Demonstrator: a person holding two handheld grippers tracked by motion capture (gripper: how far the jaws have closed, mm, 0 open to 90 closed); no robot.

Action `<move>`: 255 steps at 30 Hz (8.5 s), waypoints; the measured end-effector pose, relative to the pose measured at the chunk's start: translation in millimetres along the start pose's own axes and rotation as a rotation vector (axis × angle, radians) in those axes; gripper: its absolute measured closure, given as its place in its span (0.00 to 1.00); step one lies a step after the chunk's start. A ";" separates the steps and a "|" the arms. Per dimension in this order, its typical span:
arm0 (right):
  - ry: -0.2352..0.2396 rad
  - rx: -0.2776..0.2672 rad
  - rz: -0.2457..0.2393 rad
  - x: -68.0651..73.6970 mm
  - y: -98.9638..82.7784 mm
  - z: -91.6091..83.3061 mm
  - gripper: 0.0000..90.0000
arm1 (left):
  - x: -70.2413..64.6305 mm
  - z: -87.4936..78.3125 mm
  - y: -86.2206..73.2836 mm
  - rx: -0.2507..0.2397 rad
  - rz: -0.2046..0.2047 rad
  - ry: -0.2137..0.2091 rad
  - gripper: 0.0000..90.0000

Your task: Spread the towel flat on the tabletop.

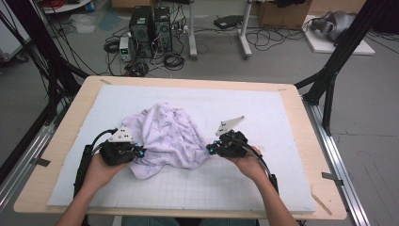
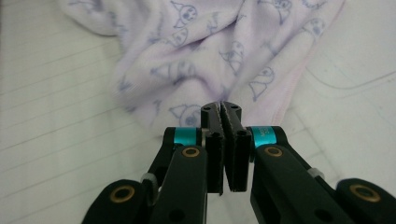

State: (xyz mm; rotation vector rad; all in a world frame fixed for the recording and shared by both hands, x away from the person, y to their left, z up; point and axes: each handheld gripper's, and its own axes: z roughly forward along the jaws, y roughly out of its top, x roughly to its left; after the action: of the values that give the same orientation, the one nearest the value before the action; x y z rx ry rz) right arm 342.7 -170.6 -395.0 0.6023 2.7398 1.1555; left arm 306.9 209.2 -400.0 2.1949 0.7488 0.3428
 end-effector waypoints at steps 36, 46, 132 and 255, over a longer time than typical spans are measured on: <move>-0.057 0.037 0.031 -28.7 15.3 51.6 0.59 | 14.2 39.5 21.0 0.057 -0.042 0.017 0.67; -0.016 0.052 0.022 -22.3 7.9 43.0 0.95 | 0.3 24.7 19.5 0.023 -0.002 -0.011 0.95; -0.041 -0.008 0.036 13.7 -25.0 -14.3 0.79 | -36.1 -37.6 19.1 -0.074 0.015 -0.048 0.62; -0.127 -0.082 0.075 0.1 -30.7 -36.7 0.58 | 2.5 -0.9 14.2 -0.138 -0.013 0.047 0.50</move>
State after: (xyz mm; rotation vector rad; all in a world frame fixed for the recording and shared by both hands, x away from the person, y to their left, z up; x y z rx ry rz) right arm 323.8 -214.3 -390.8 0.7466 2.5712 1.1944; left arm 314.1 203.7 -388.8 2.0581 0.7427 0.4274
